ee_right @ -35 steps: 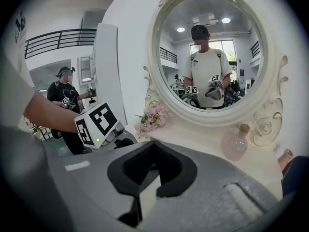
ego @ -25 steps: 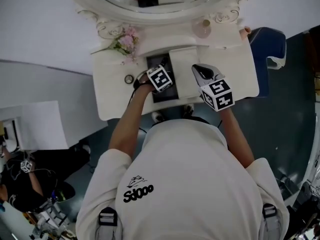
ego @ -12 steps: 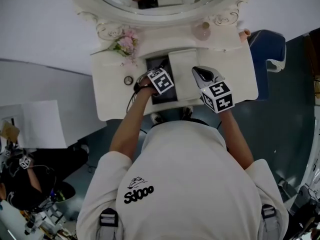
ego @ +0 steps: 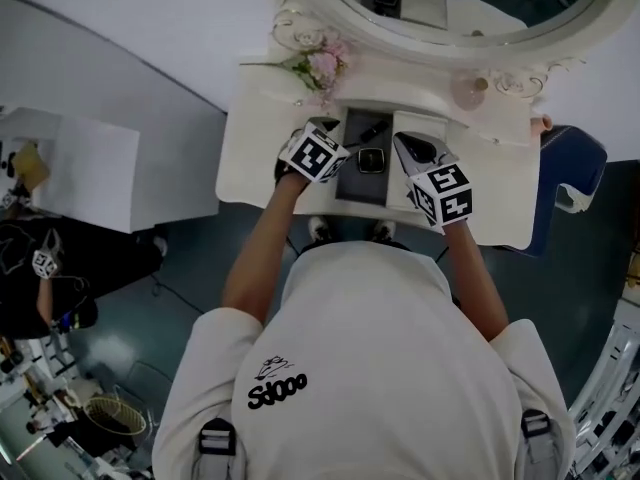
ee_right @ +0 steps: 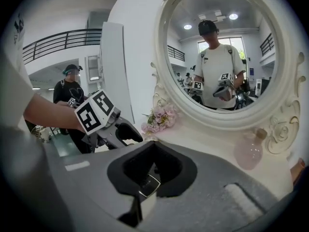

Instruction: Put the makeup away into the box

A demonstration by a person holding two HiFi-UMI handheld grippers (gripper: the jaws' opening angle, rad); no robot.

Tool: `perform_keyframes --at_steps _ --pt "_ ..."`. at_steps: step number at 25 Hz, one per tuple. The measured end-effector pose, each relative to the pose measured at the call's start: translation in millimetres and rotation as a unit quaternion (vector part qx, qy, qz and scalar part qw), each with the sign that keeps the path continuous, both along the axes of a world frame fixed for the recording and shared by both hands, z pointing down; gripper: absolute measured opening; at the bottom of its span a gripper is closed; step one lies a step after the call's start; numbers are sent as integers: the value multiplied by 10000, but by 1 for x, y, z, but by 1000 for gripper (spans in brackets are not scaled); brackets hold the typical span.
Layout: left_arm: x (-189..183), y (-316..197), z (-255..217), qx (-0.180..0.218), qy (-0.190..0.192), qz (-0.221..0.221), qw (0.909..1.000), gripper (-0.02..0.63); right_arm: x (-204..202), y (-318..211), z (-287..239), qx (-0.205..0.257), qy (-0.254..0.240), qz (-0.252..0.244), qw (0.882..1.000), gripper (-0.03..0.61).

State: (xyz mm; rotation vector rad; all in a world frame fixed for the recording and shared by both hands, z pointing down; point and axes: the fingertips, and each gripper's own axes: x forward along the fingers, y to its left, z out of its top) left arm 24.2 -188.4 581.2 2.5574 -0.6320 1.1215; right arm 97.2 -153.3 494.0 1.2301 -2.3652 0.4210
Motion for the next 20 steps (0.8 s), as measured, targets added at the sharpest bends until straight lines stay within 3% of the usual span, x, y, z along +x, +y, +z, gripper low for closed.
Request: perform_keyframes --at_steps 4,11,16,20 --pt "-46 -11 -5 101 46 -655 9978 276 -38 -12 -3 53 -38 -457 9989 2" --pt "-107 -17 10 65 -54 -1453 9893 288 -90 -26 1 -7 -70 -1052 9944 2" --pt "-133 -22 31 -34 -60 -1754 9845 307 -114 -35 3 -51 -85 -1255 9920 2" --pt "-139 -30 58 -192 -131 -1865 9822 360 -125 -39 6 -130 -90 -1300 9914 2"
